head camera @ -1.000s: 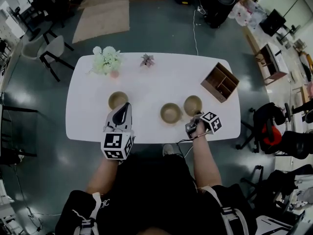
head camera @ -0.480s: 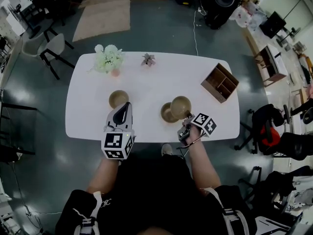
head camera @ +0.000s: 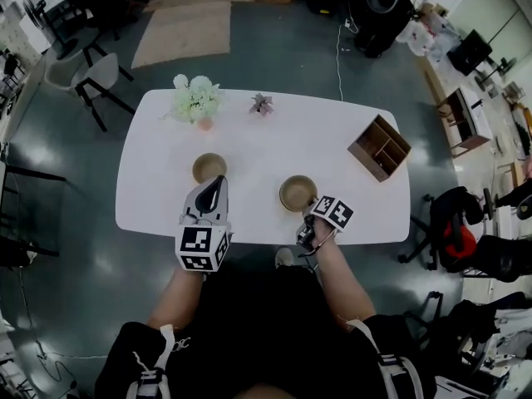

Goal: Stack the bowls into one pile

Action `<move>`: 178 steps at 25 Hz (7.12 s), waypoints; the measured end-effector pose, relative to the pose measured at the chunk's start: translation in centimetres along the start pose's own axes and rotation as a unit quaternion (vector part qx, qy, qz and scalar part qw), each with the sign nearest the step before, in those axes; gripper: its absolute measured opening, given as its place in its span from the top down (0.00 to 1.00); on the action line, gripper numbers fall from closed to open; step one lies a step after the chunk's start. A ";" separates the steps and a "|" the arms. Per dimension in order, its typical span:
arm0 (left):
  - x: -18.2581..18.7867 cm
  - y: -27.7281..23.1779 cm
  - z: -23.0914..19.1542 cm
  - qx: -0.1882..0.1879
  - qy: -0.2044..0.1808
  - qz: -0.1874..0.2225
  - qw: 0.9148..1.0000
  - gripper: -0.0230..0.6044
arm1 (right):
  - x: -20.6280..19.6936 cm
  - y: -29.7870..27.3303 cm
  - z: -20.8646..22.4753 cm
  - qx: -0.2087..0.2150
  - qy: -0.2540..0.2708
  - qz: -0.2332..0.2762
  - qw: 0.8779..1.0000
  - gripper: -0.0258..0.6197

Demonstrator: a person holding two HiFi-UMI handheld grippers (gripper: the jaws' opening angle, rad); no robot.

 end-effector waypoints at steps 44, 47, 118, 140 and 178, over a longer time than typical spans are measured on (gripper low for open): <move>5.4 -1.5 -2.9 -0.054 -0.043 0.058 0.996 0.94 | 9.3 15.0 -19.1 0.106 0.301 0.480 0.817 0.94; 5.8 3.0 -10.2 -0.065 -0.060 0.057 0.995 0.94 | 3.7 14.4 -25.7 0.097 0.279 0.482 0.825 0.94; 5.1 11.2 -13.3 -0.206 -0.035 -0.025 0.978 0.94 | -10.3 6.1 -22.3 -0.205 0.680 0.041 0.703 0.92; 5.2 8.1 -10.9 -0.208 -0.052 -0.037 0.976 0.94 | -7.7 4.9 -17.9 -0.207 0.575 0.066 0.789 0.73; 8.4 12.2 -14.5 -0.192 -0.042 0.021 0.980 0.94 | -8.2 25.0 -33.7 -0.041 0.296 0.471 0.830 0.94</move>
Point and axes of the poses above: the fingertips, and each gripper's own axes: y backward along the fingers, z to its right, x out of its top, the point moved 6 cm from there along y, backward along the fingers, and after that the axes turned 8 degrees about y, right-handed, at the moved point
